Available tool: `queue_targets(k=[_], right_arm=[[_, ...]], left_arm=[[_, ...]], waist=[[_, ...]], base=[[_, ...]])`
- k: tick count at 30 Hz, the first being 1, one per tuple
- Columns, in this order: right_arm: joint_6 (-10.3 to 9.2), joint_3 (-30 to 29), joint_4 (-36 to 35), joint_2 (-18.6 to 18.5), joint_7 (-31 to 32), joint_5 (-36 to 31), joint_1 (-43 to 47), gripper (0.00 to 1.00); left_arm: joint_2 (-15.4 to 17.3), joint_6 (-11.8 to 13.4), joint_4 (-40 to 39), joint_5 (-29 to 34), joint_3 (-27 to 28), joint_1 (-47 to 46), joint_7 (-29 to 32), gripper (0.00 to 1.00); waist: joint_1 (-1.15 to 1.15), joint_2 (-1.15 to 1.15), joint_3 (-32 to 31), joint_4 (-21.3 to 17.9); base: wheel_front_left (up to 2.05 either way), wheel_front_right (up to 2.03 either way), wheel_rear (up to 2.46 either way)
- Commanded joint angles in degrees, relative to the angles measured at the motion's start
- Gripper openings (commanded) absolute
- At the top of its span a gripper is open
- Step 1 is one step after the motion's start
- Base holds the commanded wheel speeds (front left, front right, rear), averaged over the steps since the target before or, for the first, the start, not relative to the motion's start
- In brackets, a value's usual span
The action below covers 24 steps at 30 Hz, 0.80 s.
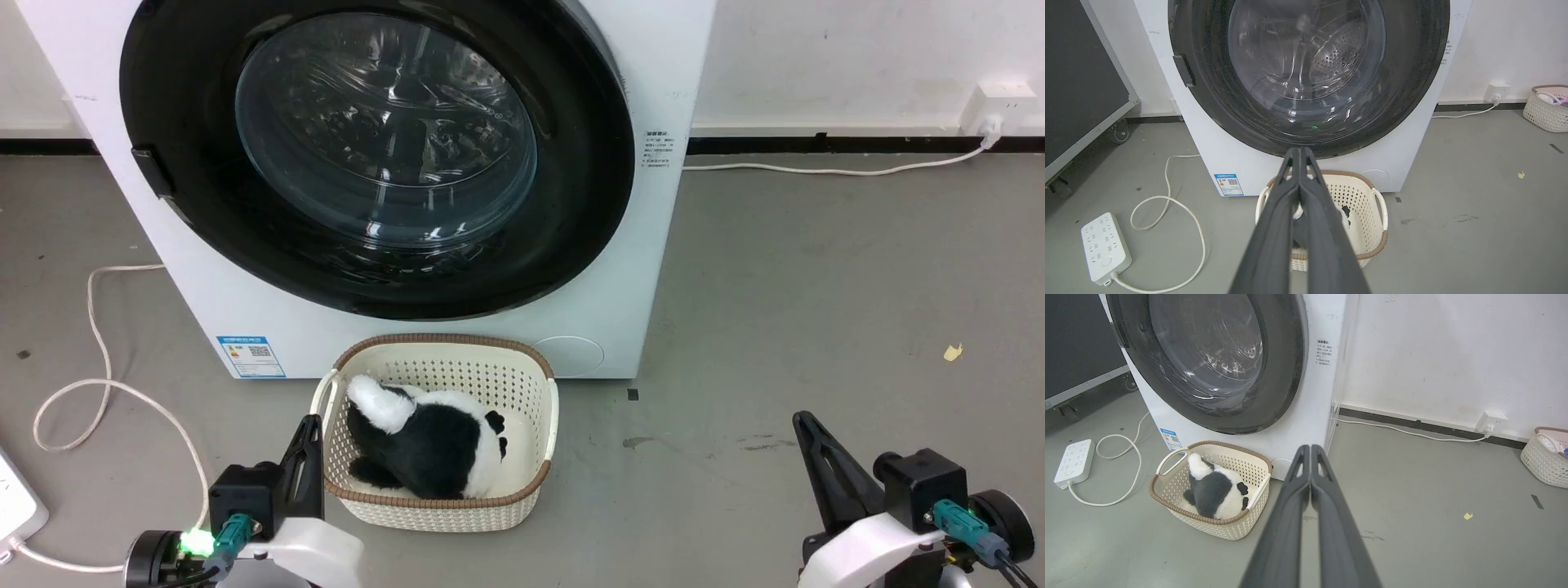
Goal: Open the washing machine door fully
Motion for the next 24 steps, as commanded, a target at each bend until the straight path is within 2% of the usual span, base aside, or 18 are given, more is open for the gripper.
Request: queue_targets(k=[1, 21, 22, 24], right_arm=[[-0.05, 0.0, -0.2, 0.3, 0.1, -0.4, -0.7, 0.0], [-0.05, 0.0, -0.2, 0.3, 0.1, -0.4, -0.7, 0.0], [0.0, 0.0, 0.0, 0.0, 0.0, 0.0, 0.0, 1.0], [0.0, 0.0, 0.0, 0.0, 0.0, 0.1, 0.0, 1.0]], left_arm=[[0.1, -0.2, -0.2, 0.5, 0.0, -0.8, 0.0, 0.0], [0.1, -0.2, -0.2, 0.5, 0.0, -0.8, 0.0, 0.0], [0.0, 0.0, 0.0, 0.0, 0.0, 0.0, 0.0, 1.0], [0.0, 0.0, 0.0, -0.1, 0.0, 0.1, 0.0, 1.0]], waist=[[0.0, 0.0, 0.0, 0.0], [0.0, 0.0, 0.0, 0.0], [0.0, 0.0, 0.0, 0.0], [0.0, 0.0, 0.0, 0.0]], base=[[0.0, 0.0, 0.0], [0.0, 0.0, 0.0], [0.0, 0.0, 0.0], [0.0, 0.0, 0.0]])
